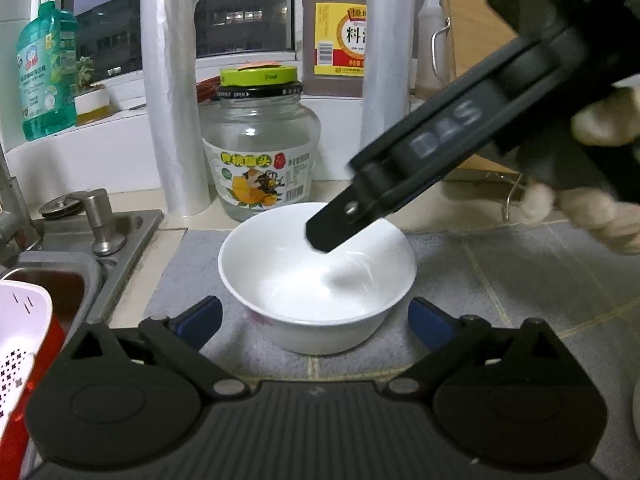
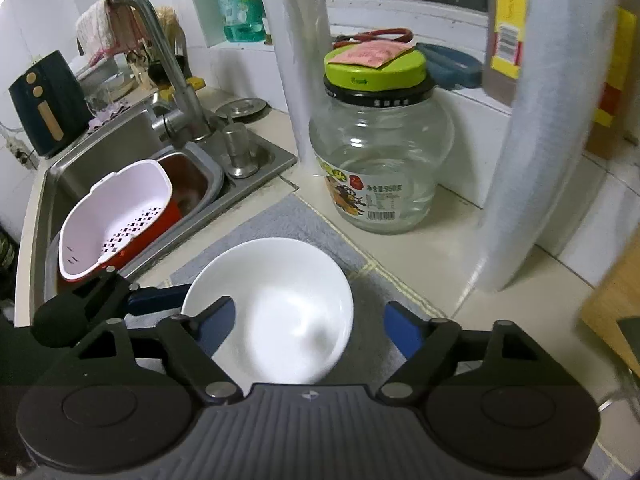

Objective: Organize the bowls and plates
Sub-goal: 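Move the right gripper to the white bowl beside the glass jar, then close the right gripper on that bowl's rim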

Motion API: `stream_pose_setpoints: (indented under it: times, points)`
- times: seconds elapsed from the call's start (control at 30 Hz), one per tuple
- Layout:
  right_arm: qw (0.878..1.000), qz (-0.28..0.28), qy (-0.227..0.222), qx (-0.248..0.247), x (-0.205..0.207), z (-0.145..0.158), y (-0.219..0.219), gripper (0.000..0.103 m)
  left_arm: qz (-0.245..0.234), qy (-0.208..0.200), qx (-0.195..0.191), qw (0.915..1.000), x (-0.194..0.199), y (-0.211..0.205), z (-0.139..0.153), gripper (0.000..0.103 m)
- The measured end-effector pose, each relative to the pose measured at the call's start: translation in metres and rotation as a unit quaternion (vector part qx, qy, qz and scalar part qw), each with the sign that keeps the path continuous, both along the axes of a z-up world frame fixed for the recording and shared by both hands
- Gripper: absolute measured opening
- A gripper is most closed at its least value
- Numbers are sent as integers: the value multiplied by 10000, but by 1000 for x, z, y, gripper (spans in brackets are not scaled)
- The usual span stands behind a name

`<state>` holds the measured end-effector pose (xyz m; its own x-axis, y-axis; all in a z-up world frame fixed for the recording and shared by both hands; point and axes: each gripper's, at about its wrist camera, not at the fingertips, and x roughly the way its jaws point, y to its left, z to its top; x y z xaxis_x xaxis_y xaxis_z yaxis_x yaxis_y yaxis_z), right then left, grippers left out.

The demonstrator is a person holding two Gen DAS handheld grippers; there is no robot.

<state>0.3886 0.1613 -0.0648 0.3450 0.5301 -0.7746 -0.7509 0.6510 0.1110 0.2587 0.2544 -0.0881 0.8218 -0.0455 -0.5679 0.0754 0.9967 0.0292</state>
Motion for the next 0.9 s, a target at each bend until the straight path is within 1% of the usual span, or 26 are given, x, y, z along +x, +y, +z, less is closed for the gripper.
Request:
stream_pose_setpoints:
  times: [0.1,0.17,0.43,0.53,0.9]
  points:
    - [10000,46,21,-48,4,-6,8,76,-26,-9,-33,10000,1,1,0,96]
    - [9999,96,53,-28,5,-8,12,70,-40,-15,-35,10000,1,1,0,94]
    - [9999,138,15,-64,6,-11,20,67,-106,-71,-5,9999,1,5,1,94]
    - [9999,110,34,-46,8,-11,19,65,-218,-79,-12,9997,2,4,1,90]
    - [9999,94,-5,-130,8,-12,20,64,-306,-66,9,9995,5,4,0,90]
